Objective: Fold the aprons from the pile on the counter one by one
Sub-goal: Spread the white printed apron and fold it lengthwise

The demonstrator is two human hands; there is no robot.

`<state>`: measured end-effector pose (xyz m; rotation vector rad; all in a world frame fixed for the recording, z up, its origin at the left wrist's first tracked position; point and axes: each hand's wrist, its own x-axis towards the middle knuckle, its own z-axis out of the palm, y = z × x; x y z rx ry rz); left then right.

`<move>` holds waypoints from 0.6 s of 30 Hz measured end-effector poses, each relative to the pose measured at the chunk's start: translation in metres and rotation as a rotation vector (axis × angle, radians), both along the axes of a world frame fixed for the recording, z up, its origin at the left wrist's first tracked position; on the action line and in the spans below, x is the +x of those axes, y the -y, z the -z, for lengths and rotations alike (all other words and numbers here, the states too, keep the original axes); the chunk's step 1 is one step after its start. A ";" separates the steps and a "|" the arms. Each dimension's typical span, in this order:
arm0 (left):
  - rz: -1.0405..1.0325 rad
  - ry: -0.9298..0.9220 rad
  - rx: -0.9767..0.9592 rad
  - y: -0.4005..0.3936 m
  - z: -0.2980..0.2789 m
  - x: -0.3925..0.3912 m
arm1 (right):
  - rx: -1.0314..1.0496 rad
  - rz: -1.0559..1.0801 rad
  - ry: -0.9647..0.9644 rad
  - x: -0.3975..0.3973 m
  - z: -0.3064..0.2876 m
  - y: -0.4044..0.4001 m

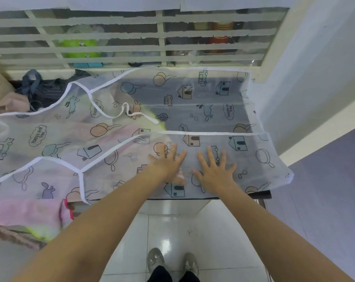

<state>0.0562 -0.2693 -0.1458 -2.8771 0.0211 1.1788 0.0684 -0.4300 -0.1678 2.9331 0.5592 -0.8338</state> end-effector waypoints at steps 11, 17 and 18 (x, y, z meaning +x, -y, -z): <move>-0.108 0.020 -0.010 -0.017 0.005 -0.011 | 0.061 0.251 0.169 0.013 0.016 0.078; -0.128 0.020 0.056 -0.073 0.000 -0.014 | 0.066 0.107 0.208 0.006 0.020 0.038; -0.138 0.031 0.039 -0.071 0.001 -0.012 | 0.062 0.111 0.211 0.008 0.021 0.038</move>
